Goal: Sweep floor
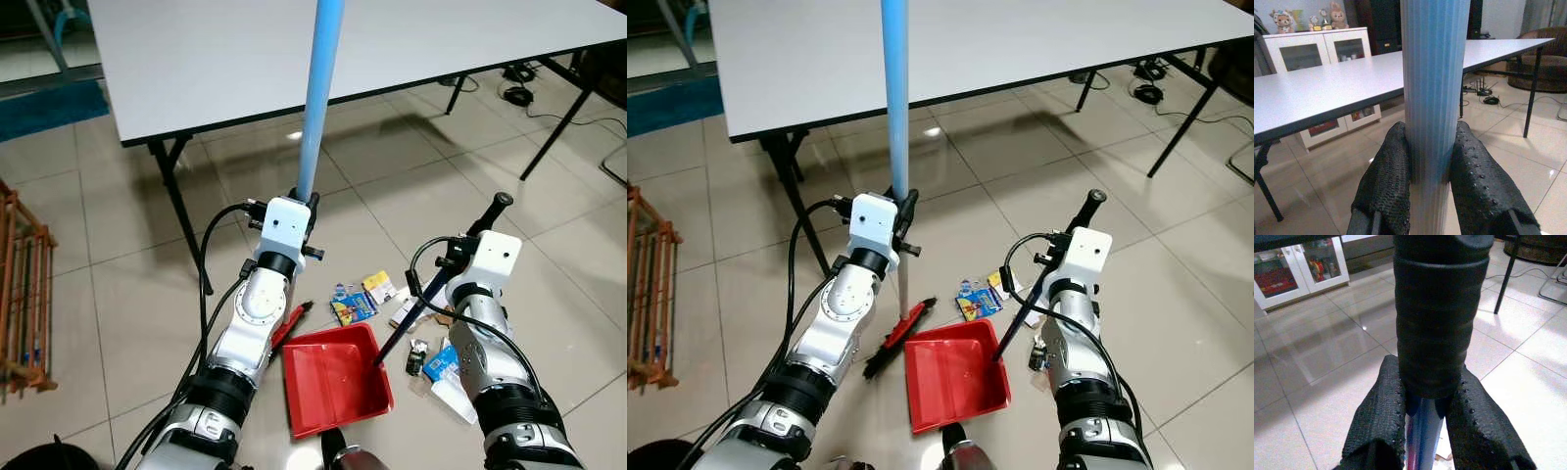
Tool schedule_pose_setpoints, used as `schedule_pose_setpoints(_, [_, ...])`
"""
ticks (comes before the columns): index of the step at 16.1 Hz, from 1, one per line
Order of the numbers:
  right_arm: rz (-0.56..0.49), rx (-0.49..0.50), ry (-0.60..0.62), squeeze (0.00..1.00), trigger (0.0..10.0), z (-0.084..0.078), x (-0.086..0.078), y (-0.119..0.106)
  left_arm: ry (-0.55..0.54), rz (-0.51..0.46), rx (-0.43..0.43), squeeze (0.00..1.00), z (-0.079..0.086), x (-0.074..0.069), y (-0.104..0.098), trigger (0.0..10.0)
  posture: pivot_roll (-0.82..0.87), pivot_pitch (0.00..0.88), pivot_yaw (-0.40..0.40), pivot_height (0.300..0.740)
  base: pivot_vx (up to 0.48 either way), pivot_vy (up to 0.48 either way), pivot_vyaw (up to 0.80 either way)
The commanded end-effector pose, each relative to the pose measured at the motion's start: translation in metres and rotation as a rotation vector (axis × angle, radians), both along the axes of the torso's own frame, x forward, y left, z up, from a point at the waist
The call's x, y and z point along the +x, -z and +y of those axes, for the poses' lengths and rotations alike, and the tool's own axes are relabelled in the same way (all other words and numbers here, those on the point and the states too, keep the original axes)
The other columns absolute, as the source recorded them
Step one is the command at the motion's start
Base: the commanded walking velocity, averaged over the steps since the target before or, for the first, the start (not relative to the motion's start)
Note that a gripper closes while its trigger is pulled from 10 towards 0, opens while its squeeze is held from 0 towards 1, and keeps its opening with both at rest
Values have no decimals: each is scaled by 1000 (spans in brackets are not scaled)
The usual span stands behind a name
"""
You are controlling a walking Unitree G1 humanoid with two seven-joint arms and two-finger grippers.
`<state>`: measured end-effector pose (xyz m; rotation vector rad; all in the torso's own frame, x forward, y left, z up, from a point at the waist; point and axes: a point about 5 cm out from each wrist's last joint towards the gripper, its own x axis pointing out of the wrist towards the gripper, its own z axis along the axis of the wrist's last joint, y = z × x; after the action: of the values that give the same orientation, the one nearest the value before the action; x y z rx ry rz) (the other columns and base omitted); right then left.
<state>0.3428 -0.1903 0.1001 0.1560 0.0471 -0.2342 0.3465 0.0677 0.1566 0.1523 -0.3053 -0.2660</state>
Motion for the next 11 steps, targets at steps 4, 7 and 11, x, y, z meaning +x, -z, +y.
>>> schedule_pose_setpoints(4, [-42,1,15,0,10000,-4,2,-9,-5,-53,16,0,-3,3,-12,10000,9,124,-39,740,0,0,-781])
schedule_pose_setpoints(7, [-41,1,17,0,10000,-5,2,-9,-18,-51,25,0,-1,4,-11,10000,11,134,-41,740,0,-410,-781])
schedule_pose_setpoints(11, [-59,12,28,0,10000,-7,1,-10,-20,-45,8,0,1,5,-11,10000,13,150,-42,740,0,-120,-364])
